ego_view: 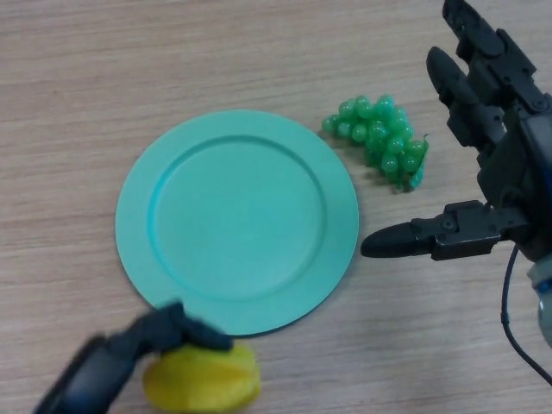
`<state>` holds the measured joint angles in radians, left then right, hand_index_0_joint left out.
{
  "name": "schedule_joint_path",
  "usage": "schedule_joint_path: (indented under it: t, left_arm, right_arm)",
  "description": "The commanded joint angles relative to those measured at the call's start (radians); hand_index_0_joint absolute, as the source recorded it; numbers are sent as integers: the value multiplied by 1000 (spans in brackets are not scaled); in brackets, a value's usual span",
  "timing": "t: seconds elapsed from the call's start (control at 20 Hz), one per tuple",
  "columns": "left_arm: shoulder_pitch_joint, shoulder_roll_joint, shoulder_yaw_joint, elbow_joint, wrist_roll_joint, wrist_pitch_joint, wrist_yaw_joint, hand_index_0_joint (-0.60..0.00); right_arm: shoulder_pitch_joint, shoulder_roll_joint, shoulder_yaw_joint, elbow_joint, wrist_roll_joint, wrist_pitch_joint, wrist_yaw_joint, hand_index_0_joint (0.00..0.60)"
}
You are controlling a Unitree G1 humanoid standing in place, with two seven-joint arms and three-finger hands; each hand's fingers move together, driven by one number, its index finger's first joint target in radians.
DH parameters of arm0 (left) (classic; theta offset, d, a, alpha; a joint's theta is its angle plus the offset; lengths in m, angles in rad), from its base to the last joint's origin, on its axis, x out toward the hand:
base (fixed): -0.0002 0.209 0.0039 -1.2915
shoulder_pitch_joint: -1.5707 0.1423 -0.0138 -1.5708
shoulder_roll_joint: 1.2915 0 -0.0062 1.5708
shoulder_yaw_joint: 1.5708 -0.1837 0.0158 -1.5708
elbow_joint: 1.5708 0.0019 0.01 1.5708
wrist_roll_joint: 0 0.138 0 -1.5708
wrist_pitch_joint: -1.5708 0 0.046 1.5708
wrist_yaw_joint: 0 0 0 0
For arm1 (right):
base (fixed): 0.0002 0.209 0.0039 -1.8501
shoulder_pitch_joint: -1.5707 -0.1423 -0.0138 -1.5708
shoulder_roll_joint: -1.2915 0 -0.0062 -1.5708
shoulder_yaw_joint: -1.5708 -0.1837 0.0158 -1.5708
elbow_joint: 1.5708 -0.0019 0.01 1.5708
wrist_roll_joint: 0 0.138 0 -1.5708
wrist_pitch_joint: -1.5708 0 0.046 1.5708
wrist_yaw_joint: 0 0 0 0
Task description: Pick up the yellow starfruit and place it on the plate
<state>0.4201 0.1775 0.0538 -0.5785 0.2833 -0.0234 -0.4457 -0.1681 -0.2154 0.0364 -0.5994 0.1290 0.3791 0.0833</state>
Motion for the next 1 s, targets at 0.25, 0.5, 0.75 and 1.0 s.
schedule_joint_path:
  t: [0.25, 0.5, 0.75, 1.0]
  left_arm:
    - [-270, 49, -52, 77, -46, 13, 100, -600]
    - [-437, 81, -91, 391, 206, -266, 263, -600]
    - [-603, 78, -91, 657, 362, -434, 455, -600]
    - [-637, 54, -74, 686, 195, -334, 517, -550]
  right_arm:
    - [-28, -9, -48, -99, 8, -63, -11, 0]
    - [-17, -14, -64, -112, 17, -75, -27, 0]
    - [3, -21, -82, -148, 29, -48, -29, 0]
    - [5, -31, -90, -147, 6, -48, -12, 0]
